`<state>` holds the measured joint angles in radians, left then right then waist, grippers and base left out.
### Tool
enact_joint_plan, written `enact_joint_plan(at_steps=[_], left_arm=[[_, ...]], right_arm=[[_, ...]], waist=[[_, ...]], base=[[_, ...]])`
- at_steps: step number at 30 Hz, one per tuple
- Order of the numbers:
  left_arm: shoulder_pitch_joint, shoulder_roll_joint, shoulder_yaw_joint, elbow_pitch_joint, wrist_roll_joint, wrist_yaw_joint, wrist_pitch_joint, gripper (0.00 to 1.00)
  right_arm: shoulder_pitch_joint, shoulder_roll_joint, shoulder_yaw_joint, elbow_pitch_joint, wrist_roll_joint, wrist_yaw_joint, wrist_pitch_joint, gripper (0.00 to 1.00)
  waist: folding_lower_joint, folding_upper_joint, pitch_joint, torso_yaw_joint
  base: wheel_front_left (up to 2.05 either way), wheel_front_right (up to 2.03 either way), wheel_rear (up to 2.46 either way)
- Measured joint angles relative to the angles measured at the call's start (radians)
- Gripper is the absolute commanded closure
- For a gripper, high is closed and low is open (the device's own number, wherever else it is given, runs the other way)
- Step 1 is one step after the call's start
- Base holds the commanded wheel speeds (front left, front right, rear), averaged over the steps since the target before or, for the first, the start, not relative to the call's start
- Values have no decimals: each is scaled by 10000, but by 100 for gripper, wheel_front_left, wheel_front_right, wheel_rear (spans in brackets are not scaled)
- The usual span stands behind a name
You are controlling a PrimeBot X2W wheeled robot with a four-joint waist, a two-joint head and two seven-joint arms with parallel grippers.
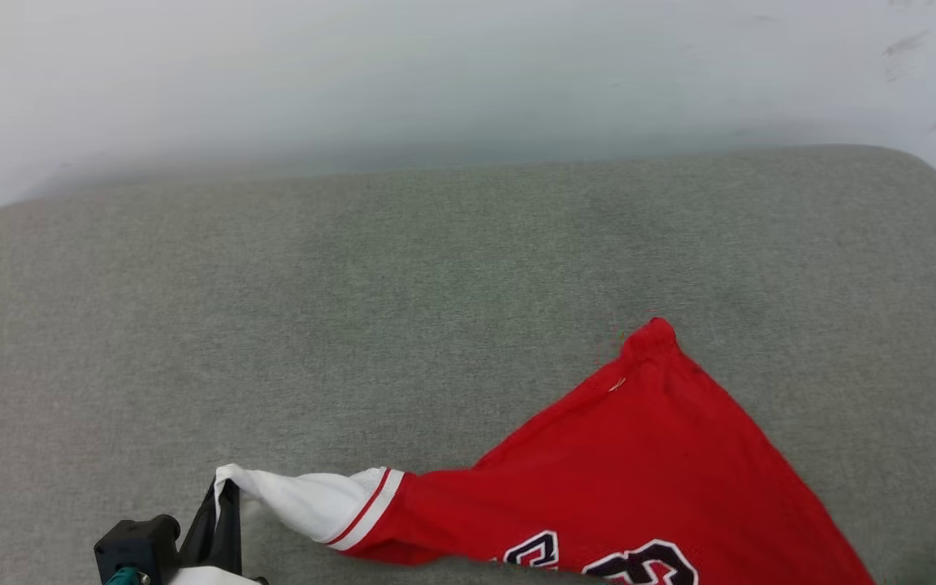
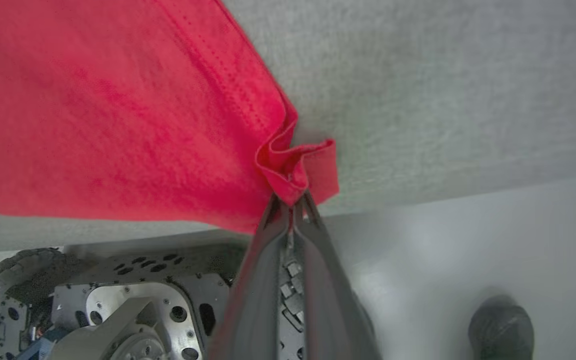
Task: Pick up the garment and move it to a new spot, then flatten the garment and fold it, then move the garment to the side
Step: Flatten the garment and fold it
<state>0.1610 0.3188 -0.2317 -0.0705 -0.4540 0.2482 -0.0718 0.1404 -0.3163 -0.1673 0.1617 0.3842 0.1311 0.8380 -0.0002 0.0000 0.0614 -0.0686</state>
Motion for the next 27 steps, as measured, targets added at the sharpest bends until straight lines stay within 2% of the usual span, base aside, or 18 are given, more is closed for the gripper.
enact_joint_plan(at_steps=[2,3,4,8,15,18,22,24,27], left_arm=[[14,40,2,-40,-12,25,48,100],[41,48,-6,-50,-12,27,79,100],[73,56,-13,-61,-13,42,107,100],[120,107,-54,-150,-12,92,213,100],[1,130,-203,-382,31,130,351,100],[-152,111,-288,-512,111,148,382,100],[-597,69,-449,-727,244,140,380,100],[-860,25,-535,-826,324,105,372,100],[-1277,-50,-677,-918,472,50,313,100]], right_arm=[[436,500,-48,-151,-42,0,-2,100],[566,711,-100,-207,-17,0,-31,71],[651,867,-113,-282,-12,0,-155,0],[626,1074,-138,-779,48,0,-1241,0],[-508,1076,-282,-945,-71,-2,-4872,0],[-1110,1024,-21,-637,63,-2,-5789,0],[-2313,792,362,-140,500,-2,-6031,0],[-3039,627,627,86,790,-2,-5609,0],[-4122,232,1166,366,1060,-2,-4312,0]], waist=[[0,0,-51,-148],[0,0,-66,-206],[0,0,-77,-255],[0,0,-86,-363],[0,0,48,-333],[0,0,188,-261],[1,0,551,-138],[2,0,793,-48],[3,0,1187,122]], base=[[0,0,0],[0,0,0],[0,0,0],[0,0,0],[0,0,0],[0,0,0],[0,0,0],[0,0,0],[0,0,0]])
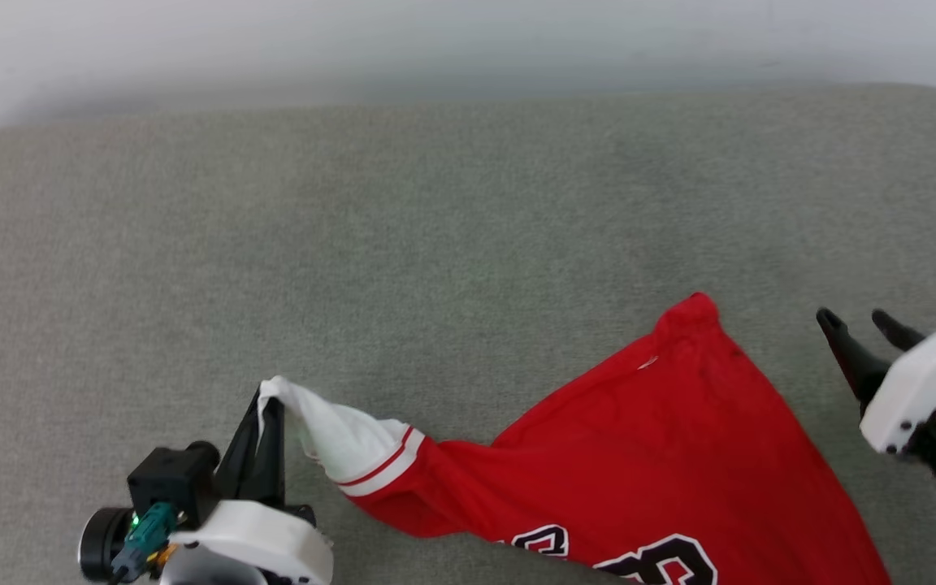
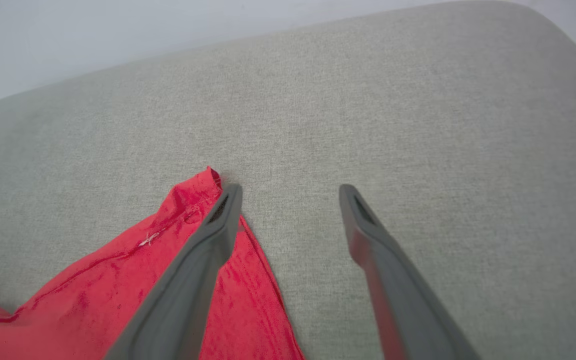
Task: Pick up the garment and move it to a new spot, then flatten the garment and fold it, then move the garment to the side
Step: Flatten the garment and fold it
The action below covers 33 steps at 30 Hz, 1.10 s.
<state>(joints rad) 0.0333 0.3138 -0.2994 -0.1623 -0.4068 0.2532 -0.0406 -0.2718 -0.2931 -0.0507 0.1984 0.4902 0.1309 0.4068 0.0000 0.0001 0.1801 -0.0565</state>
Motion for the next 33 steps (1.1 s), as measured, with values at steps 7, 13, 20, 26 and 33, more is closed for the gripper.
enact_joint_plan(at_steps=[7,13,20,26,33], left_arm=[[-787,-217,-345,27,169,-213,-238,100],[-1235,-397,-527,182,244,-324,-422,100],[-1634,-520,-648,506,238,-454,-600,100],[-1668,-531,-646,798,146,-516,-696,100],[-1782,-378,-546,1116,-8,-681,-765,100]], right_arm=[[-1826,-836,1381,253,477,0,3553,0],[-2636,-1083,2499,558,504,0,4518,0],[-3199,-1315,3685,1371,1312,-2,5104,0],[-3548,-1699,4535,1718,1985,-17,5062,100],[-3636,-1795,5191,2000,2420,-15,4232,100]], waist=[[1,0,786,575],[1,0,1360,1006],[1,0,1869,1314],[0,0,1825,1316],[1,0,1385,1195]], base=[[0,0,0],[0,0,0],[0,0,0],[0,0,0],[0,0,0]])
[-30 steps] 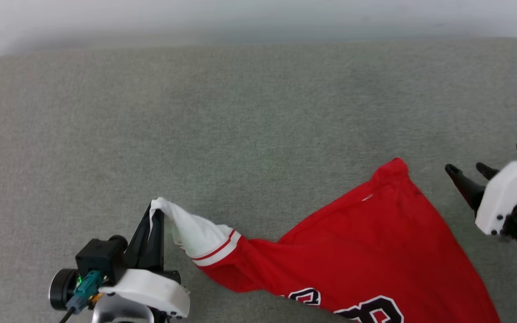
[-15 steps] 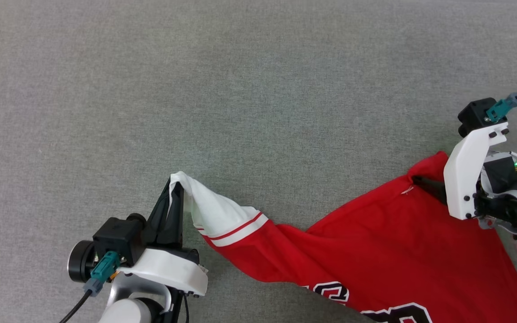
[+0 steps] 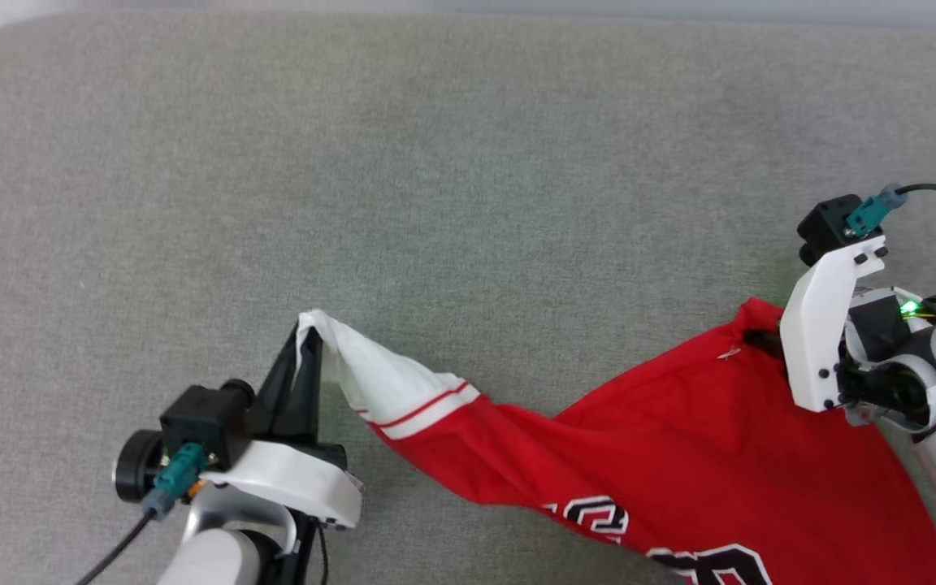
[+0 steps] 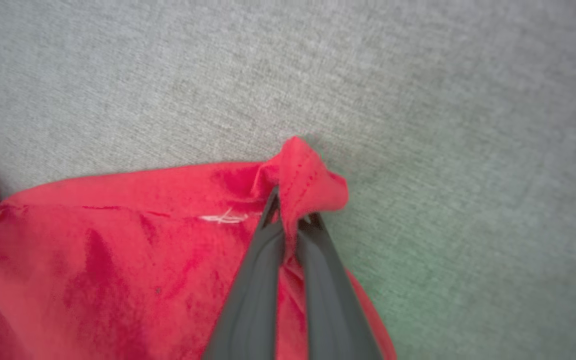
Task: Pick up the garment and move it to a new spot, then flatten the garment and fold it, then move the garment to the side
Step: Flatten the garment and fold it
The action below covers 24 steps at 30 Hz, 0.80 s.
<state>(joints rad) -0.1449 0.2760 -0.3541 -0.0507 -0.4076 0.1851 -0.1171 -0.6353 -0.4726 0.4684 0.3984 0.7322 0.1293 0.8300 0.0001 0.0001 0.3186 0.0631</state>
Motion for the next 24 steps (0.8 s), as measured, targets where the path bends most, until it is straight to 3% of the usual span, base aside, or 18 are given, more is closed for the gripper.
enact_joint_plan(at_steps=[10,15,24], left_arm=[[-1728,617,623,589,-462,-543,500,100],[-3927,652,612,1705,-700,-1233,924,100],[-8475,464,895,4487,-777,-1678,1074,100]], right_arm=[[-662,186,-305,389,-731,15,-1939,100],[-1487,571,-995,1095,-1267,15,-2665,100],[-3940,1164,-1705,1634,-1848,17,-4406,100]], waist=[[-1,-1,-1216,-400],[-1,0,-1715,-602],[-1,0,-1313,-921]], base=[[0,0,0],[0,0,0],[0,0,0]])
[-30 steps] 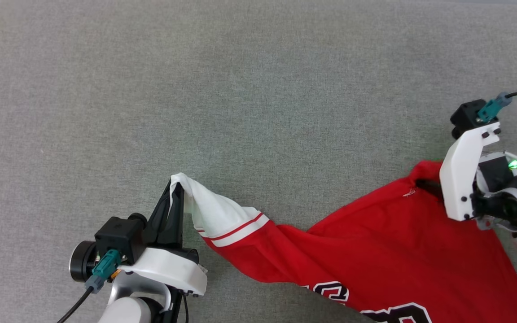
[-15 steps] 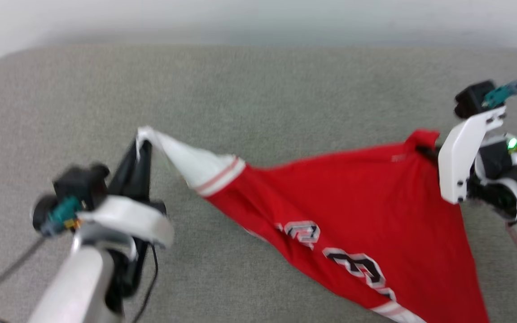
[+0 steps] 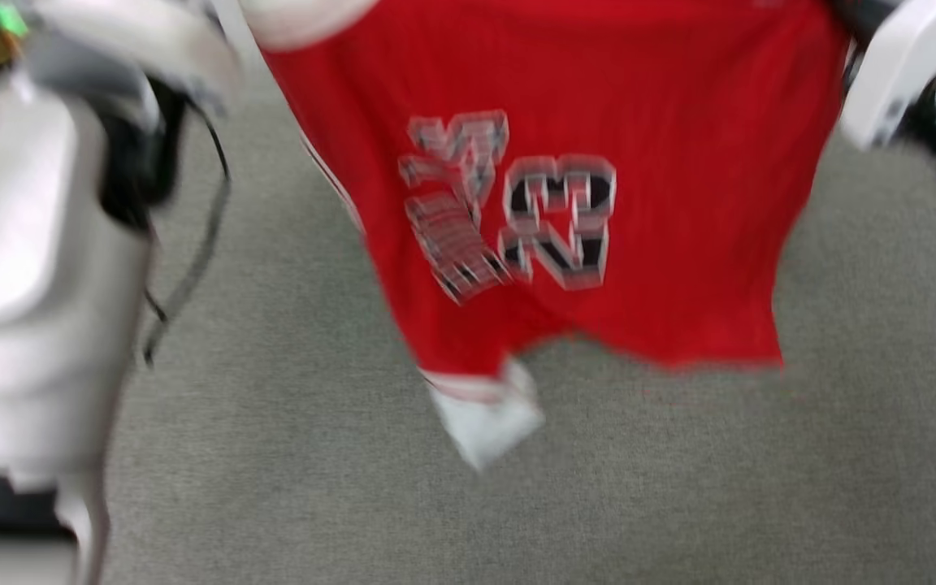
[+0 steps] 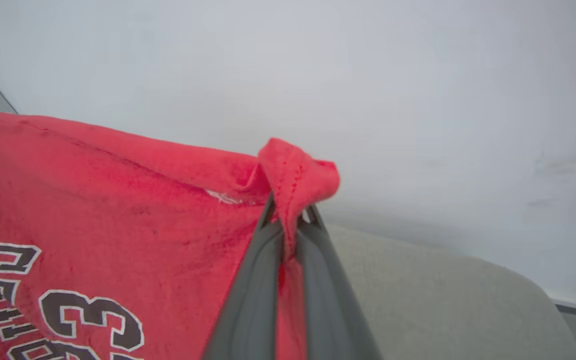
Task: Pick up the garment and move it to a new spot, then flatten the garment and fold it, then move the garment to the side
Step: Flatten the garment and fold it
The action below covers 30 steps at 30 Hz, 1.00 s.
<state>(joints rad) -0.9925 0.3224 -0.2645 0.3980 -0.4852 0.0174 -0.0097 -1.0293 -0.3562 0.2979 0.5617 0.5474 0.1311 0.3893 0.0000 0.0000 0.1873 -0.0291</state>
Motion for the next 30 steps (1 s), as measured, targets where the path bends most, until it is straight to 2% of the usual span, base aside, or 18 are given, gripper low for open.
enact_joint_plan(at_steps=[9,16,21,30], left_arm=[[-4386,192,15,1620,792,-82,-700,100],[-6646,232,-100,2228,1070,-173,-826,100],[-7402,182,-142,2529,1124,-176,-907,100],[-7364,-123,-173,3106,915,-176,-1260,100]], right_arm=[[-2953,119,-617,272,-512,0,-1816,100],[-4978,48,-686,562,-759,0,-2454,100],[-6060,-69,-451,928,-706,-2,-2619,100],[-6954,98,731,1870,-209,0,-3032,100]], waist=[[1,0,1290,-253],[1,0,2506,-288],[1,0,3478,-250],[2,0,5063,-91]], base=[[0,0,0],[0,0,0],[0,0,0],[0,0,0]])
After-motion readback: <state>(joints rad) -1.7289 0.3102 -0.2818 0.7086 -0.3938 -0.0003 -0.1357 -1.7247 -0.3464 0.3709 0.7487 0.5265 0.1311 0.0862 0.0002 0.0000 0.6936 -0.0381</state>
